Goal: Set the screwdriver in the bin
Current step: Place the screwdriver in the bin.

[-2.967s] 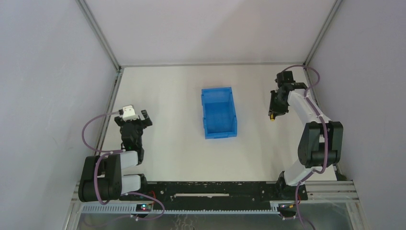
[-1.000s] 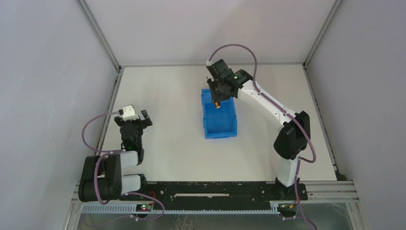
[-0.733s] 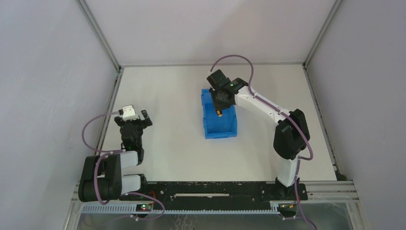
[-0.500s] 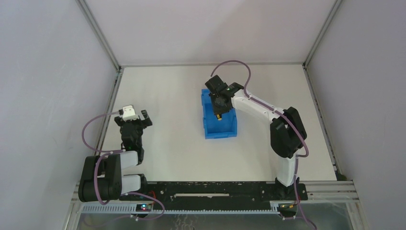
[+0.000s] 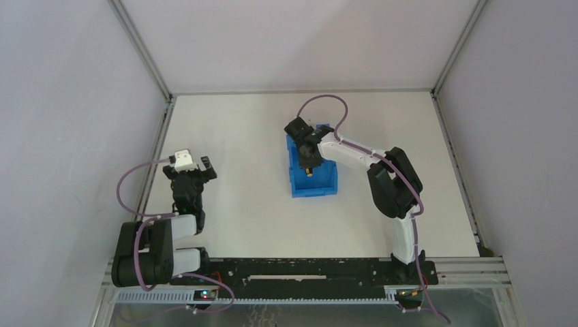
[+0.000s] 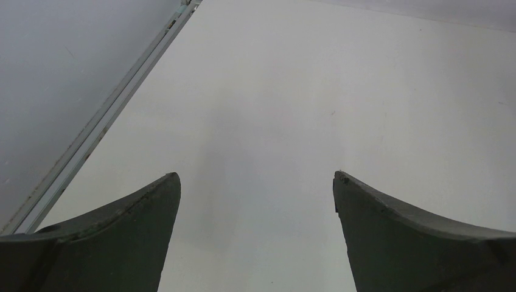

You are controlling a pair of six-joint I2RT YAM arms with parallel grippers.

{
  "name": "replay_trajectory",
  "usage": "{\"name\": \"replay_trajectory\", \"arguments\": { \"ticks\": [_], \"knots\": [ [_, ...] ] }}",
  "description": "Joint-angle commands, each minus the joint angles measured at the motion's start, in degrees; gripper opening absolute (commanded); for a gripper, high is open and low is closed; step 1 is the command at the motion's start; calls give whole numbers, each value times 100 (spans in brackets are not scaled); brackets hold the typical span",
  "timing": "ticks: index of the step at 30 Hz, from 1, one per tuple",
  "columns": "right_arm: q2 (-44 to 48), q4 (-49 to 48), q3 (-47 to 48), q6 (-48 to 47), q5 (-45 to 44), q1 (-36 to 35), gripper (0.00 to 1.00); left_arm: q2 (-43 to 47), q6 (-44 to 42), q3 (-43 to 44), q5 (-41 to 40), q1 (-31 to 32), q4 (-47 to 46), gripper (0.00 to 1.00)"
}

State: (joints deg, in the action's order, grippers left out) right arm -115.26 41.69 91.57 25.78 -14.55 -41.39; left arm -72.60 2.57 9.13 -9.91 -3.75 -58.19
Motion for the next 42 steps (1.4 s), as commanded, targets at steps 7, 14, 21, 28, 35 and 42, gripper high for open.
{"name": "replay_trajectory", "arguments": {
  "ticks": [7,14,21,28,35,42],
  "knots": [
    [-325,-278,26,264,-252,-28,20,53,-92,186,-49,32,-210,100],
    [-367,-214,42,290,-259,-10,41,53,-94,186,-55,32,-209,100],
    [-184,-149,78,271,-259,-19,49,57,-98,189,-50,32,-210,100],
    [227,5,228,215,-539,-43,50,52,-95,186,-52,32,-210,100],
    [864,111,445,68,-882,-79,54,55,-93,186,-54,33,-210,100],
    [1319,340,811,-243,-1188,-65,99,53,-92,188,-51,32,-210,100]
  ]
}}
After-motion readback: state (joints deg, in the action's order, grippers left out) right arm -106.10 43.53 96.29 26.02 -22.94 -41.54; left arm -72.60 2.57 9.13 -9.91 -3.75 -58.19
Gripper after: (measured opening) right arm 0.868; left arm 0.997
